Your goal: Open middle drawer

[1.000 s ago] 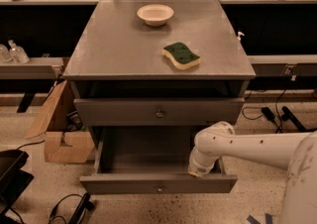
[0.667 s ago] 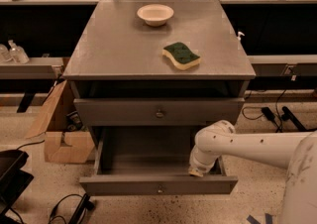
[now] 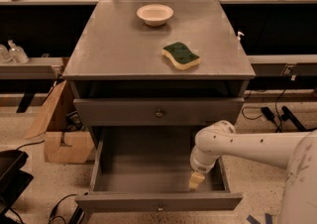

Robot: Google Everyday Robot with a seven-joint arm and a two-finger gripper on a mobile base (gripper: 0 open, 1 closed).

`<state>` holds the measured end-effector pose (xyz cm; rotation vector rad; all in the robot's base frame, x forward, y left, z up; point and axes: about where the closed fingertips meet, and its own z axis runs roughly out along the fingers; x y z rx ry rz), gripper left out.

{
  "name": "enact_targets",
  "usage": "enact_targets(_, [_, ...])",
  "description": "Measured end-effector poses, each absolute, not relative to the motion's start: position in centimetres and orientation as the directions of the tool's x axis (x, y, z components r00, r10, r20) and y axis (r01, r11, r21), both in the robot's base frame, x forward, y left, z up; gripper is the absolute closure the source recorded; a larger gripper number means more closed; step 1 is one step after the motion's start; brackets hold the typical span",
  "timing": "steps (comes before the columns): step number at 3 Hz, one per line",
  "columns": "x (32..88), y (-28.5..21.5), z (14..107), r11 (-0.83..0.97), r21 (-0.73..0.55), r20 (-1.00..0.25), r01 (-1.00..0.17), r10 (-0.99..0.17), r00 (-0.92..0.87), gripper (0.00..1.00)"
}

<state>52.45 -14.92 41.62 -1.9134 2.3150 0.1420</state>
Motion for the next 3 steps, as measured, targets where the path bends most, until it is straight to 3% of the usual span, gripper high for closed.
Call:
enact_targets(1, [52.33, -14.90, 41.47, 0.189, -0.010, -0.163, -0.982, -0.969, -0.184, 0.18])
enact_targets(3, [51.97, -15.19, 40.65, 0.200, -0.001, -0.171, -0.980, -0.965, -0.197, 0.65])
